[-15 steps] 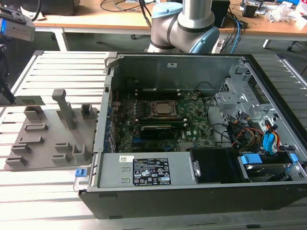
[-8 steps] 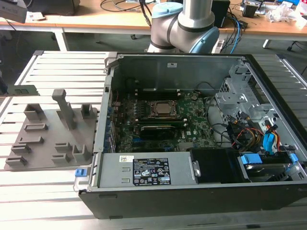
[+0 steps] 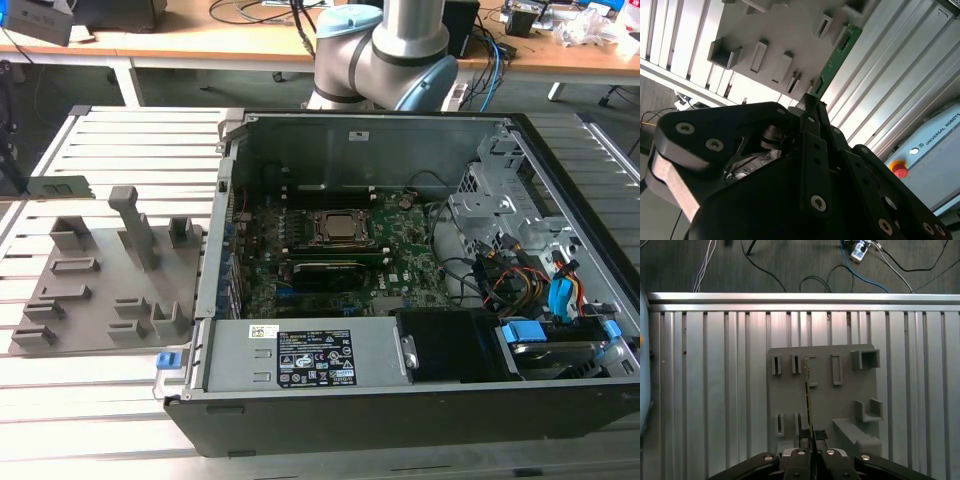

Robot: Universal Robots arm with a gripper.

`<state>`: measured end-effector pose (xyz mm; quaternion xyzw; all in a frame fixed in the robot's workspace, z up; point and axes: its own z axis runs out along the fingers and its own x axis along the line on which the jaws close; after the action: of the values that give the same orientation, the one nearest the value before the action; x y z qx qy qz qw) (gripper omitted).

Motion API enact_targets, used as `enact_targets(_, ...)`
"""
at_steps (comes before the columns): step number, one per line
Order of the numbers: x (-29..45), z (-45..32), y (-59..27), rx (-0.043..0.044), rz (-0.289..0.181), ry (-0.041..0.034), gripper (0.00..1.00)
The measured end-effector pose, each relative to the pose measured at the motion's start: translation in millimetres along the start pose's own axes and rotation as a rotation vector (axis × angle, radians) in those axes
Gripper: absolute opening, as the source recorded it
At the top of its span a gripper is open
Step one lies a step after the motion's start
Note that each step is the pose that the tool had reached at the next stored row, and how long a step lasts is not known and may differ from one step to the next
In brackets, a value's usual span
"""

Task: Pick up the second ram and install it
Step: 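Pick up the second ram and move it above second insertion slot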

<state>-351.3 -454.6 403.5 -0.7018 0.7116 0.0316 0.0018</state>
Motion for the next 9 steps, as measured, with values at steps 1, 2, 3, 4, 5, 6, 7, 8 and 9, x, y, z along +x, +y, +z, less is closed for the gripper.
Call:
enact_targets(1, -0.1, -0.1, -3.0, 0.0, 0.0, 0.0002, 0.14)
enact_targets(2, -0.1, -0.2, -4.8, -0.0001, 0.0, 0.0005, 0.14)
enact_targets(3, -0.1, -0.4, -9.0, -0.0001, 0.0, 0.001, 0.14)
enact_targets(4, -0.2, -0.5, -11.6, 0.0, 0.0, 0.0011, 0.14)
enact_targets(5, -0.2, -0.6, -13.1, 0.0, 0.0, 0.0012, 0.14)
enact_targets(6, -0.2, -0.7, -16.4, 0.0, 0.0, 0.0011, 0.14)
enact_targets(7, -0.3, -0.9, -21.6, 0.0001, 0.0, 0.0013, 0.14)
enact_targets(8, -0.4, -1.0, -24.0, 0.0, 0.0, 0.0015, 0.14)
enact_targets(9, -0.4, -1.1, -25.7, 0.0, 0.0, 0.0015, 0.14)
